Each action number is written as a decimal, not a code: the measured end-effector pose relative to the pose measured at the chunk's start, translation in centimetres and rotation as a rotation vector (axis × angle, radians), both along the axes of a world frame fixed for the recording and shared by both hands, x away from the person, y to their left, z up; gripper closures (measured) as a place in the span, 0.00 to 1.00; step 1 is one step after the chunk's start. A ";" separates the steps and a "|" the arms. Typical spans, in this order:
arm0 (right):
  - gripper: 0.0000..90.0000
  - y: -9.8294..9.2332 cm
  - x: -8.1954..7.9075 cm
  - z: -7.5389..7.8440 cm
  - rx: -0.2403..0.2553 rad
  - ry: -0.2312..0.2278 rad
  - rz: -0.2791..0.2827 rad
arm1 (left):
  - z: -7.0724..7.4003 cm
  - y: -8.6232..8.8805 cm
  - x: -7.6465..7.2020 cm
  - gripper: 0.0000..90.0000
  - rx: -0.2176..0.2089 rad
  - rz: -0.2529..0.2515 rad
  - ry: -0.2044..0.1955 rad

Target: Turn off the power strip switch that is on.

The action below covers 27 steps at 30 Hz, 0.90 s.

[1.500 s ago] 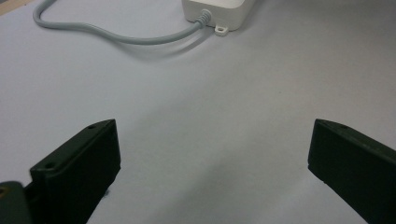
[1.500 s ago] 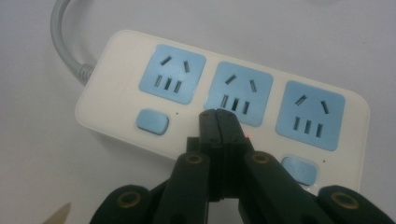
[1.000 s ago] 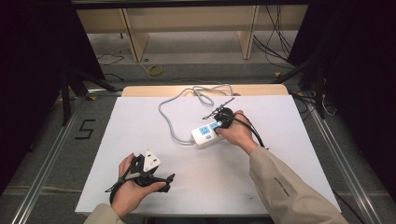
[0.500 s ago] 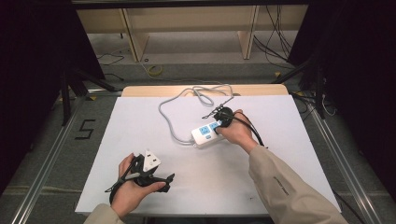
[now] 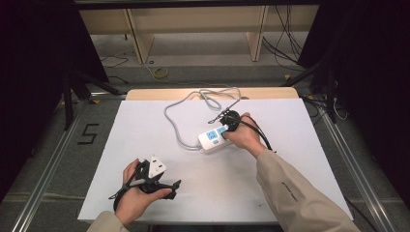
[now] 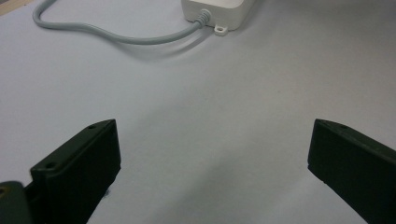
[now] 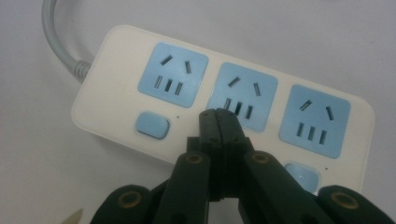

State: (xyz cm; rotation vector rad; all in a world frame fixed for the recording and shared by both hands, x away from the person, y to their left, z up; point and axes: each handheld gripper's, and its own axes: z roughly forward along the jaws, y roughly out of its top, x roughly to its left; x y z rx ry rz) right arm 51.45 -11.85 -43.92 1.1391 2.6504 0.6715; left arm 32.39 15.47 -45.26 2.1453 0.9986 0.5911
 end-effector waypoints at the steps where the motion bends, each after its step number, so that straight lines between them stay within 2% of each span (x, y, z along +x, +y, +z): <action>1: 1.00 0.0 0.0 0.0 0.002 0.001 -0.002 | 0.0 0.0 0.0 0.02 0.000 0.000 -0.001; 14: 1.00 0.1 -0.1 -0.1 0.000 0.010 -0.007 | 0.0 -0.1 -0.1 0.02 -0.003 0.003 -0.001; 18: 1.00 0.0 0.0 -0.1 0.014 0.017 -0.018 | 0.0 -0.1 -0.1 0.02 -0.001 0.002 0.001; 23: 1.00 0.1 0.1 -0.1 -0.004 0.026 -0.013 | 0.0 -0.1 -0.1 0.03 -0.002 0.001 -0.001; 27: 1.00 0.0 0.1 -0.1 0.002 0.024 -0.016 | 0.0 -0.1 -0.1 0.03 -0.003 0.001 -0.002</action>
